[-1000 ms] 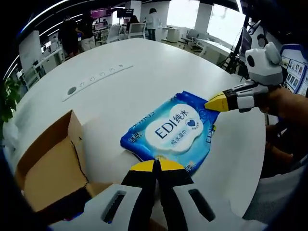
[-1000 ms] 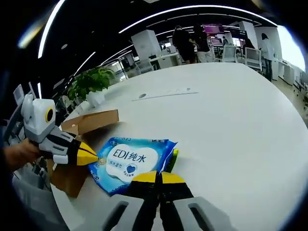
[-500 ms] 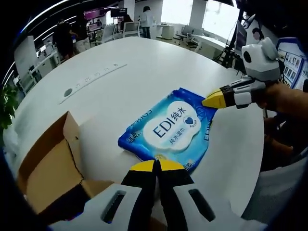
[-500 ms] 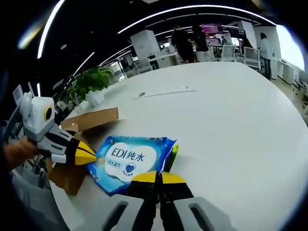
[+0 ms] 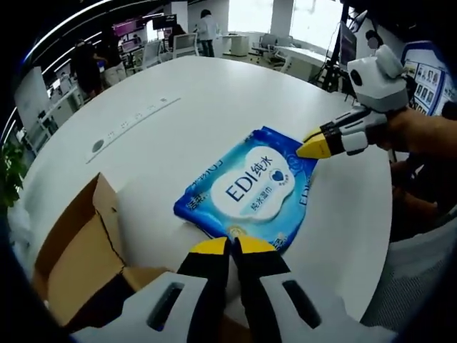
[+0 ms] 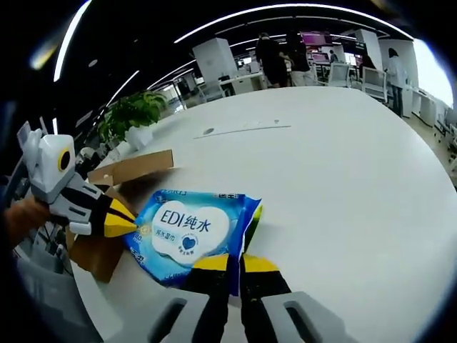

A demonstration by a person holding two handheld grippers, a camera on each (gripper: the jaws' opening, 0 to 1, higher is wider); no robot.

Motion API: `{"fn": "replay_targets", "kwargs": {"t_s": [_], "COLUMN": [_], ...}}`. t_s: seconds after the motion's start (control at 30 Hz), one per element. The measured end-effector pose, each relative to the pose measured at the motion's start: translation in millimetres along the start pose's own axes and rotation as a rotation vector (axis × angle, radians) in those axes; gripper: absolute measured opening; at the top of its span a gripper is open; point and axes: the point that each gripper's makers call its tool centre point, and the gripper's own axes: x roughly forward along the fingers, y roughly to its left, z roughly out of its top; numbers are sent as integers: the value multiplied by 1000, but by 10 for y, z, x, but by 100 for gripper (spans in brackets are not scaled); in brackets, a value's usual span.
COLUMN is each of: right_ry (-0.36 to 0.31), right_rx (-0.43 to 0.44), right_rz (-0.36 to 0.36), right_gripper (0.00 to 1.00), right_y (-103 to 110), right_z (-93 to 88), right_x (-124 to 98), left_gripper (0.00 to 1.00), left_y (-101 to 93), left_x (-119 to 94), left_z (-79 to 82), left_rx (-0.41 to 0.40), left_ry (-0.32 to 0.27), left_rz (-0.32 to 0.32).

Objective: Operate the shoe box by opening the lid, removing the specified soft item, and placing it in the target area until the item is outside and the box remains undamaged.

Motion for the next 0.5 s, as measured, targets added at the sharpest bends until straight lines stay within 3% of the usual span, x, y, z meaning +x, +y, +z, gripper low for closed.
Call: {"fn": "replay_targets", "kwargs": {"t_s": [0.27, 0.5], "right_ry": [14, 28], "right_rx": [-17, -60], "right_rz": [10, 5], "right_gripper": [3, 8], "right_y": [7, 33], "right_z": [-33, -51], "right_x": [-44, -118], "left_gripper": [1, 6], "left_y": [16, -45], "left_x": [-114, -195], "left_z": [38, 83], "left_rx": [-44, -56], "left_ry": [-21, -44], "left_rz": [-22, -37]}}
